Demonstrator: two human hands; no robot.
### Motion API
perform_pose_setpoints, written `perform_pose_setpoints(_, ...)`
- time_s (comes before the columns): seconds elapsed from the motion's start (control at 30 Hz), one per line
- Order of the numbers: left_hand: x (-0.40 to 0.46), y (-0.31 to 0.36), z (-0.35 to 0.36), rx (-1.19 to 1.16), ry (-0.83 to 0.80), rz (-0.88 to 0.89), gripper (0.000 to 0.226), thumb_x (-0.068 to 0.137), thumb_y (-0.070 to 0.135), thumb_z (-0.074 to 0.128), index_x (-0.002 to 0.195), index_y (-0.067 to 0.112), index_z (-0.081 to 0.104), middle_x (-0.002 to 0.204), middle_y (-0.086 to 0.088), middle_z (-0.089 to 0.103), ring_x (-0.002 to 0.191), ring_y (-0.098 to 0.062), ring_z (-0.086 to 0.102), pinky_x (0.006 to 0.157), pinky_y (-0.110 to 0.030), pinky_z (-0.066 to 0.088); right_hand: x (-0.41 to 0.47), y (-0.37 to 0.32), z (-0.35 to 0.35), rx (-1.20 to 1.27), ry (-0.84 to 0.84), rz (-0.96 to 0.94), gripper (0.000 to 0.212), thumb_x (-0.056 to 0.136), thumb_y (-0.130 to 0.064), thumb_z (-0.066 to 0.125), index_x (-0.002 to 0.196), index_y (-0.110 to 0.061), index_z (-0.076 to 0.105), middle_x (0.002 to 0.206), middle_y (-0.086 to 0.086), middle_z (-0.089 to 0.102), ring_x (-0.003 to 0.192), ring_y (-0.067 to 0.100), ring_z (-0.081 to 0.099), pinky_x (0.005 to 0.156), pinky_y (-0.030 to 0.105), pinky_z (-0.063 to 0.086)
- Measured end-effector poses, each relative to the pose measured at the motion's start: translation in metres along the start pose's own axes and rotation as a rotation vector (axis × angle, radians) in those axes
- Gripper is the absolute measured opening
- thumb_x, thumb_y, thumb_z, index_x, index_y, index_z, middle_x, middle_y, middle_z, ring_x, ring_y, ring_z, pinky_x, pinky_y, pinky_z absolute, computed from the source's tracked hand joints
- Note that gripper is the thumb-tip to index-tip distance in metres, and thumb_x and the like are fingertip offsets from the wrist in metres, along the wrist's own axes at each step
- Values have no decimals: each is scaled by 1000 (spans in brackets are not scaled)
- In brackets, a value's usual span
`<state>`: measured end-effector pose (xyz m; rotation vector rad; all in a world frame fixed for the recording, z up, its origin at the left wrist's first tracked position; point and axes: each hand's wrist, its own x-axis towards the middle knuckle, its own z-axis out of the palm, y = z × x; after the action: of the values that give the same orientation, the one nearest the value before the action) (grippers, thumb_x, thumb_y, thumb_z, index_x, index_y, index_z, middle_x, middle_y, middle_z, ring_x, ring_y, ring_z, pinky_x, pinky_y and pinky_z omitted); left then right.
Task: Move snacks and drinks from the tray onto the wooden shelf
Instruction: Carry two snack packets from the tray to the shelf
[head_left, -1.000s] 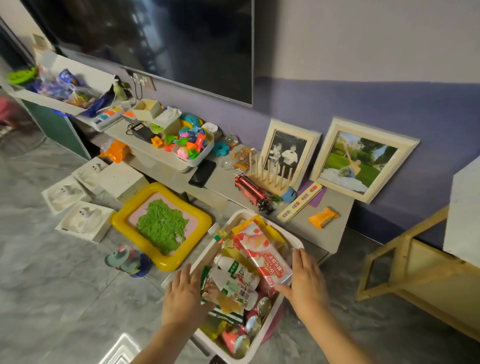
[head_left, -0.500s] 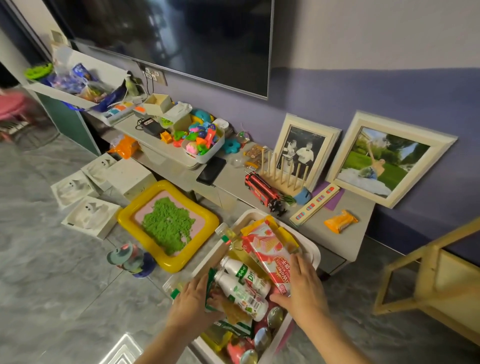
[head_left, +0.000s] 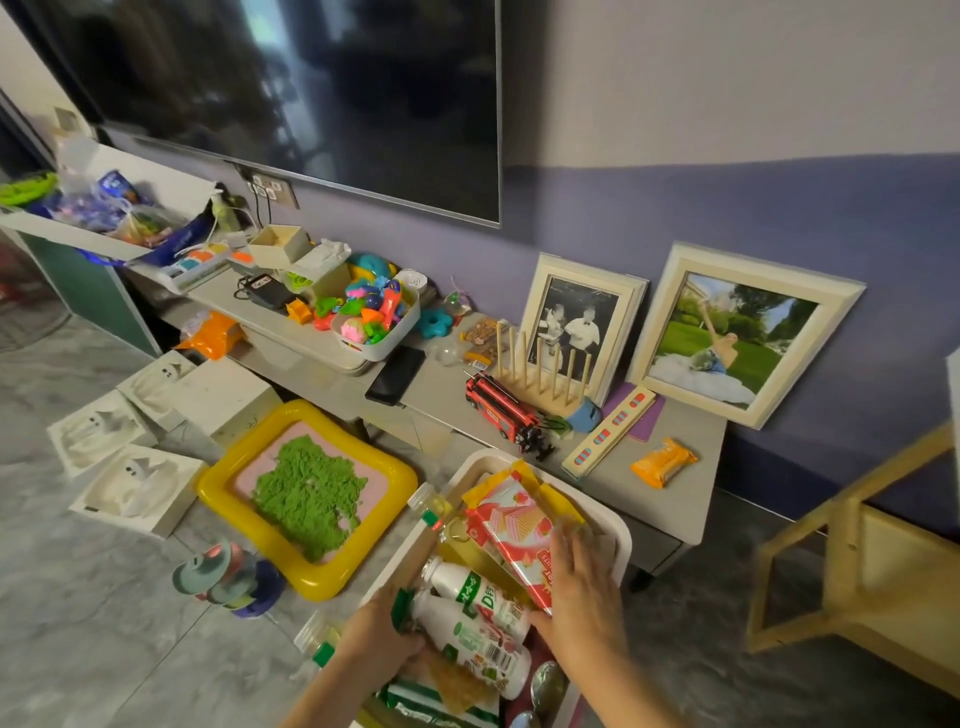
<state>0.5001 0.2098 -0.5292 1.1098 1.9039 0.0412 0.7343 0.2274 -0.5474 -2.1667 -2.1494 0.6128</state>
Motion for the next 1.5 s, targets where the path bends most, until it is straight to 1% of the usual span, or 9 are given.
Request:
perform_pose_setpoints(0.2, 17, -3, -1, -175, -86, -40, 68, 62, 8, 69, 127, 9, 49, 97, -10, 68, 87, -22, 68, 79, -42, 59, 7, 4, 4, 14, -19, 11, 103, 79, -53, 66, 150, -28, -5, 159, 5, 3, 146, 36, -8, 112, 52, 30)
perform_pose_setpoints(0.37, 5, -2, 0, -231, -88, 35, 88, 69, -2, 74, 143, 18, 30, 120, -5, 56, 105, -21, 59, 76, -28, 56, 6, 2, 4, 29, -40, -18, 106, 77, -54, 68, 149, -32, -6, 159, 2, 0, 145, 38, -9, 112, 55, 31)
perform_pose_setpoints(0.5, 6, -9, -5, -295, -181, 48, 115, 51, 4, 85, 147, 25, 25, 131, -10, 53, 112, -29, 58, 86, -47, 56, 4, 2, 3, 55, -58, -29, 104, 78, -54, 67, 149, -34, -6, 160, 1, 1, 146, 38, -8, 110, 53, 34)
perform_pose_setpoints(0.57, -8, 1, -15, -312, -185, 52, 113, 61, 0, 82, 150, 24, 17, 144, -9, 41, 124, -29, 49, 88, -38, 53, 1, 3, 3, 61, -64, -40, 103, 79, -52, 67, 149, -34, -7, 160, 0, 2, 146, 35, -4, 109, 50, 38)
perform_pose_setpoints(0.83, -34, -15, -63, -537, -53, 87, 87, 69, -20, 70, 141, 11, 35, 111, -14, 59, 85, -22, 62, 49, -22, 53, -30, 11, -26, 106, -91, -51, 100, 79, -47, 69, 148, -40, -3, 155, -5, 15, 130, 19, 39, 103, 39, 44)
perform_pose_setpoints(1.0, -59, -9, -122, -545, 8, 126, 89, 63, -14, 78, 140, 8, 38, 106, -14, 63, 88, -32, 64, 72, -44, 56, -52, 24, -75, 79, -73, -49, 96, 82, -47, 66, 148, -45, -4, 156, -3, 13, 132, 19, 35, 109, 38, 36)
perform_pose_setpoints(1.1, -89, 26, -151, -556, 30, 198, 87, 65, -17, 75, 140, 7, 38, 107, -15, 58, 89, -31, 58, 69, -41, 51, -70, 39, -120, 64, -8, -28, 92, 84, -46, 63, 148, -44, -4, 154, -3, 16, 134, 20, 32, 111, 38, 33)
perform_pose_setpoints(1.23, -133, 98, -168, -529, -26, 333, 103, 35, 21, 92, 128, 14, 48, 109, -14, 64, 95, -34, 62, 82, -49, 53, -108, 67, -184, 83, 121, 11, 91, 86, -44, 62, 146, -45, -5, 152, -7, 14, 137, 17, 25, 113, 37, 30)
perform_pose_setpoints(1.5, -218, 274, -81, -611, -419, 550, 76, 56, -6, 78, 125, 16, 53, 105, -13, 73, 93, -28, 69, 79, -41, 56, -220, 180, -297, 85, 312, 123, 88, 87, -45, 62, 147, -44, -1, 155, -9, 10, 140, 14, 22, 113, 32, 27)
